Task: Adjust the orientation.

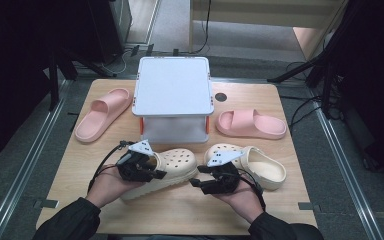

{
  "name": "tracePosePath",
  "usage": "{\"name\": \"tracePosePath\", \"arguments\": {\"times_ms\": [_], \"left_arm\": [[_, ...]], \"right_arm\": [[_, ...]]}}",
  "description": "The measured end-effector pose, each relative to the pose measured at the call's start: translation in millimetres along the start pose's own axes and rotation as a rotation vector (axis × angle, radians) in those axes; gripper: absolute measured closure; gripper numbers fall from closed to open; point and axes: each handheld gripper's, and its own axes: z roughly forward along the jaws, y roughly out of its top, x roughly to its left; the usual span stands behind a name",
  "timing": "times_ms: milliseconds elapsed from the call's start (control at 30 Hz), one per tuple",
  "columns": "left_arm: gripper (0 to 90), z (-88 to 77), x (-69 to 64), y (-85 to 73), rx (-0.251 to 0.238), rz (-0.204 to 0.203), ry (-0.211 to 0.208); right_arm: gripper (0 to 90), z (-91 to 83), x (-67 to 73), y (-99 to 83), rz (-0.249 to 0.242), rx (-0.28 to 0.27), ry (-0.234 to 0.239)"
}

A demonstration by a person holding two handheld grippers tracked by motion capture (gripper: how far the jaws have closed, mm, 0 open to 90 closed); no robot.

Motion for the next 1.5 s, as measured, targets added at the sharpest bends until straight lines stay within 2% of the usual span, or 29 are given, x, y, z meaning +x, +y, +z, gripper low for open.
{"name": "tracePosePath", "arguments": {"times_ms": [200, 267, 333, 400, 433, 500, 600, 633, 700, 733, 800, 833, 867, 900, 933, 967, 1000, 1033, 1133, 1200, 1233, 1267, 1300, 1333, 1433, 1500], "left_arm": [[75.5, 5.4, -1.6, -4.8, 0.026, 0.007, -0.030], [71.5, 4.6, -1.6, -5.4, 0.029, 0.002, -0.040], [67.3, 1.0, -0.9, -6.2, 0.013, -0.017, -0.039], [65.7, -6.7, -0.3, -7.3, -0.009, -0.040, -0.055], [64.9, -6.7, -0.3, -7.3, -0.009, -0.040, -0.055], [65.0, -22.1, -2.0, -10.3, -0.039, -0.044, -0.041], [65.6, -31.7, -0.6, -12.0, -0.052, -0.038, -0.030], [67.1, -40.0, 2.6, -13.2, -0.073, -0.031, -0.009], [73.2, -43.7, 5.2, -13.9, -0.081, -0.027, 0.001], [73.2, -47.1, 8.1, -14.8, -0.085, -0.025, 0.017], [83.3, -53.6, 21.3, -19.3, -0.088, -0.042, 0.035], [85.2, -53.6, 21.3, -19.3, -0.088, -0.042, 0.035], [85.7, -55.1, 31.1, -23.0, -0.086, -0.070, 0.052], [86.4, -55.1, 31.1, -23.0, -0.086, -0.070, 0.052], [87.3, -55.6, 35.7, -24.8, -0.084, -0.077, 0.063], [87.3, -55.7, 39.7, -26.4, -0.082, -0.089, 0.065], [87.7, -54.7, 46.6, -28.8, -0.083, -0.096, 0.077], [87.7, -54.7, 46.6, -28.8, -0.083, -0.096, 0.077], [87.7, -49.4, 59.4, -31.6, -0.071, -0.101, 0.096], [87.6, -43.6, 67.6, -34.1, -0.058, -0.116, 0.097], [87.6, -40.3, 70.3, -35.3, -0.047, -0.122, 0.089], [87.6, -33.7, 72.7, -37.6, -0.026, -0.122, 0.085], [87.7, -33.7, 72.7, -37.6, -0.026, -0.122, 0.085], [87.9, -29.0, 73.0, -38.7, -0.007, -0.125, 0.097], [88.5, -27.8, 73.2, -38.9, 0.004, -0.137, 0.104], [88.5, -25.9, 71.2, -41.6, 0.007, -0.147, 0.088]], "right_arm": [[46.5, -1.4, -0.2, -2.1, 0.010, 0.001, -0.007], [46.8, -0.1, 0.4, -2.0, 0.012, 0.003, -0.003], [47.1, 1.3, 0.9, -1.8, 0.007, 0.004, -0.001], [47.2, 2.6, 1.1, -1.4, 0.000, 0.006, 0.003], [47.2, 2.6, 1.1, -1.4, 0.000, 0.006, 0.003], [47.1, 1.0, -0.4, -0.4, 0.004, -0.007, -0.001], [47.9, -0.4, -2.2, 0.2, 0.018, -0.020, -0.007], [48.8, -0.4, -2.4, 0.3, 0.020, -0.021, -0.009], [50.8, 0.5, -2.7, 0.6, 0.015, -0.023, -0.011], [50.8, 0.5, -2.7, 0.6, 0.015, -0.023, -0.011], [54.8, 3.0, -1.9, 1.3, 0.020, -0.028, -0.005], [54.8, 3.0, -1.9, 1.3, 0.020, -0.028, -0.005], [59.9, 4.6, -1.3, 2.1, 0.032, -0.025, 0.006], [59.9, 4.6, -1.3, 2.1, 0.032, -0.025, 0.006], [66.5, 6.2, -0.8, 2.3, 0.048, -0.028, 0.010], [66.5, 6.2, -0.8, 2.3, 0.048, -0.028, 0.010], [74.1, 7.3, 0.3, 2.7, 0.056, -0.030, 0.005], [74.1, 7.3, 0.3, 2.7, 0.056, -0.030, 0.005], [84.1, 10.6, 3.0, 3.6, 0.049, -0.039, -0.008], [89.5, 18.7, 5.8, 3.4, 0.042, -0.013, -0.008], [89.5, 18.7, 5.8, 3.4, 0.042, -0.013, -0.008], [90.0, 26.3, 7.4, 2.2, 0.045, 0.019, -0.004], [90.0, 26.3, 7.4, 2.2, 0.045, 0.019, -0.004], [90.0, 33.8, 9.0, 1.4, 0.033, 0.047, -0.016], [90.0, 37.2, 8.5, 1.5, 0.021, 0.040, -0.023], [90.0, 37.2, 7.8, 2.2, 0.023, 0.039, -0.036]]}}
